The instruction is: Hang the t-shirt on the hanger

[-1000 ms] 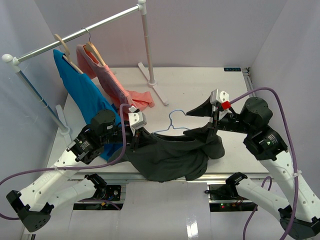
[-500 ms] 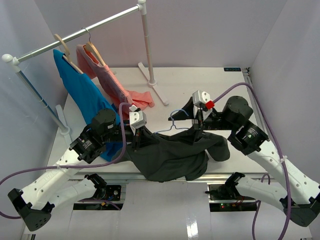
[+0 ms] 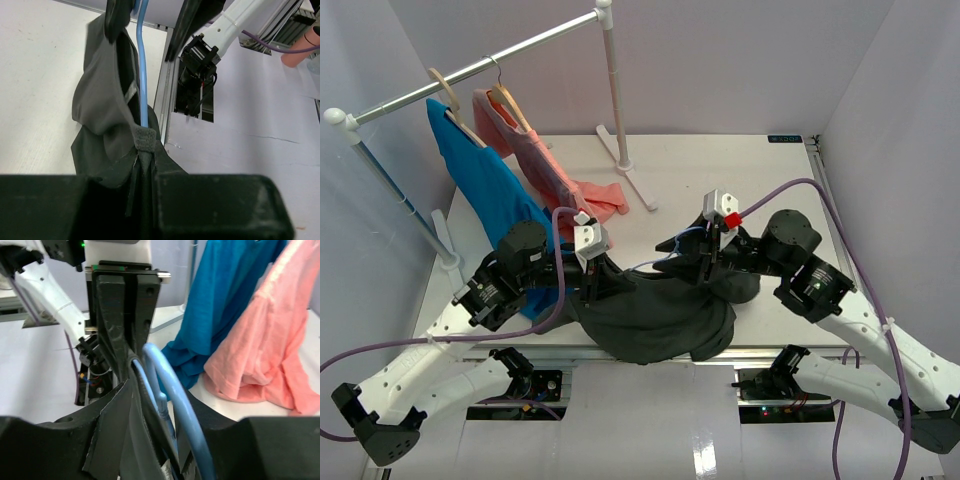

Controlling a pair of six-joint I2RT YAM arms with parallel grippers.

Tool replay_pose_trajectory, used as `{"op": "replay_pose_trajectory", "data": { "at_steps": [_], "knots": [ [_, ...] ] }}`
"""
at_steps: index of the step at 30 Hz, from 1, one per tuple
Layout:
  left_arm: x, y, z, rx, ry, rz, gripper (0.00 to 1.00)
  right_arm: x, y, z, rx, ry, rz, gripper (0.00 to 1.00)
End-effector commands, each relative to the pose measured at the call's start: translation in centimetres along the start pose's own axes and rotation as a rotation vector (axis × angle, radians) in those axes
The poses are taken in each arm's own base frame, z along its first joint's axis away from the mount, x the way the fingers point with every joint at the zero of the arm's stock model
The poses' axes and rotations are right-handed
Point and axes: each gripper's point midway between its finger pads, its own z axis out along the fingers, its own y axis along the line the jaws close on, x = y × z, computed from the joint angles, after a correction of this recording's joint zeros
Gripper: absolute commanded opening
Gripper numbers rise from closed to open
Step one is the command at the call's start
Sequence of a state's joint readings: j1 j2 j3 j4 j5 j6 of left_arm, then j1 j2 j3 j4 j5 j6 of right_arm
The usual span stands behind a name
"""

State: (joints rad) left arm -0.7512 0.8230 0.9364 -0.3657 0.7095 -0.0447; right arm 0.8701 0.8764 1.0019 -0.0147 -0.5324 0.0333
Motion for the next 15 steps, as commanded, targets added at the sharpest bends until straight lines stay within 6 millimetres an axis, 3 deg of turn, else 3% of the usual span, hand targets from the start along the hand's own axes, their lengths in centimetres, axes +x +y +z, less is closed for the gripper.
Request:
{"op": "replay_pose_trajectory", "data": {
  "at_steps": [1,4,15],
  "knots": [
    [-2.6,-0.9,-2.1,-0.052,-0.047,0.044,0.27,-3.1,0.0,-1.7,0.059,-0.059,-0.064,0.08],
    [-2.5,-1.1,-2.5,-0.059,-0.031,0.037,0.31,-4.7,0.5,-2.5,0.066,-0.064,-0.069,0.08],
    [-1.8,-0.7,-3.2,-0.104,-0.023,0.055,0.34,-6.3,-0.3,-4.2,0.176,-0.012,-0.034,0.08]
  ]
}}
